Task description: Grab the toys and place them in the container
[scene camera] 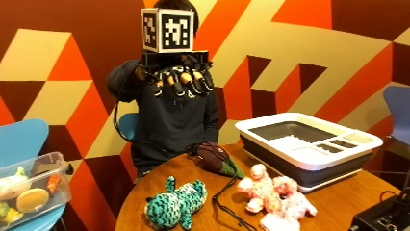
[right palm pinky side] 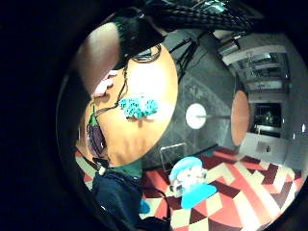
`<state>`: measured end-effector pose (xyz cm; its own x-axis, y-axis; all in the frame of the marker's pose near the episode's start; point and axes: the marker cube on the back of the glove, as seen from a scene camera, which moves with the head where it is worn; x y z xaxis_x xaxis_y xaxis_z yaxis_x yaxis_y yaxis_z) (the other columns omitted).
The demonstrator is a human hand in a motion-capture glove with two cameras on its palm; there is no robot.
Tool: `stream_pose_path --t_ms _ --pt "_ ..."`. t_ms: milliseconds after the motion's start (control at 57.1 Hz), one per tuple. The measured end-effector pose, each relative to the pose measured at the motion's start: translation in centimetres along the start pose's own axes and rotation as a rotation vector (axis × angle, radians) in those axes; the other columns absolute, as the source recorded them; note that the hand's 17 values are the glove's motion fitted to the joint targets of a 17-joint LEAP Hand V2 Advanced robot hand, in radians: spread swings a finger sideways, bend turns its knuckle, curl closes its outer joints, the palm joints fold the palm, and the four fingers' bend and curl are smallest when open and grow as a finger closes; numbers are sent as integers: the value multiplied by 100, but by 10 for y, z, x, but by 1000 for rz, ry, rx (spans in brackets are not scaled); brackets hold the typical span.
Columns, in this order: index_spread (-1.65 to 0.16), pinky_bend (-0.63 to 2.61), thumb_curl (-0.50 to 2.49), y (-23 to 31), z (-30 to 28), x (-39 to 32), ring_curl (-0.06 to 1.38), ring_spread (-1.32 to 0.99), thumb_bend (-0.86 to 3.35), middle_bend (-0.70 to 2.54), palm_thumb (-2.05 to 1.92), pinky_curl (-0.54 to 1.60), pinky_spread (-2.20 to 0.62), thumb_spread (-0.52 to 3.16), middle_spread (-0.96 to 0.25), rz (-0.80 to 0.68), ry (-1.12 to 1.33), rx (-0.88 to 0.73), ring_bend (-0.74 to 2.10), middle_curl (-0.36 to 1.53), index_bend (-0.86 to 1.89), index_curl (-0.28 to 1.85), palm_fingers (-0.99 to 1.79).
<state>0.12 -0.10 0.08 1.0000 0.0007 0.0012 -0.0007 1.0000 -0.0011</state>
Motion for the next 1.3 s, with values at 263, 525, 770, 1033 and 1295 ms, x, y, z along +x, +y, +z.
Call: stream_pose_path --t_ms 263,525,770,1033,1295 --pt "-22 70 9 -7 11 10 6 -1 8 18 6 23 5 121 -2 6 -24 -15 19 13 17 14 -4" --pt "-24 72 16 -23 36 14 11 -1 6 18 4 27 6 142 -2 -11 -54 11 20 20 16 22 -7" --pt "-25 75 19 -56 135 24 16 -1 -2 15 -2 29 7 132 -3 -51 -80 0 19 23 13 24 -12" --pt "-28 80 21 -66 225 42 17 0 -4 12 -5 32 8 121 -6 26 -132 -92 16 22 15 25 -20" --pt "-33 78 25 -62 262 46 21 -5 3 18 8 29 7 126 -10 48 -101 36 46 22 20 28 37"
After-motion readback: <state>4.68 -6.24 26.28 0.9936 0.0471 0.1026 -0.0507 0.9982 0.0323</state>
